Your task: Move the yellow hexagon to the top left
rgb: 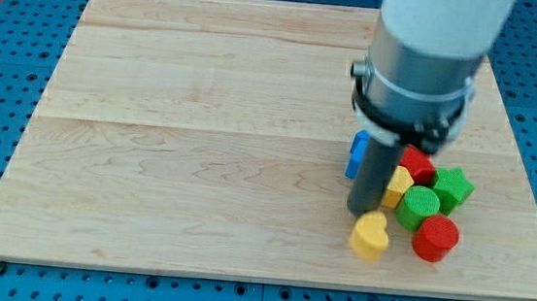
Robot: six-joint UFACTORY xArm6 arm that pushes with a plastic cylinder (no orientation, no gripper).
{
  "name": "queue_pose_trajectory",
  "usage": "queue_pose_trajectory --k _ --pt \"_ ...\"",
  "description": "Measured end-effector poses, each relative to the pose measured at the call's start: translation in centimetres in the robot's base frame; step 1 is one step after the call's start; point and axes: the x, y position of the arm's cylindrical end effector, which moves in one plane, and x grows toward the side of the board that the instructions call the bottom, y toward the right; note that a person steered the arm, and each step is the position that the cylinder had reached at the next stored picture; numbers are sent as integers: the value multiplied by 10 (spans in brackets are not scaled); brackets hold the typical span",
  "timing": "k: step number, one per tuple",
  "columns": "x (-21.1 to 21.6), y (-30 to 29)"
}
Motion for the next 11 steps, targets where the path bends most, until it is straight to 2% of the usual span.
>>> queue_pose_trajectory --k 1,2,3,4,5,6,8,9,11 --pt "51 -14" --pt "43 -21" --pt "51 23" --pt "57 24" --pt "50 85" --pt "20 112" --pt "-32 2" --pt "-47 -4" --pt "-129 -26"
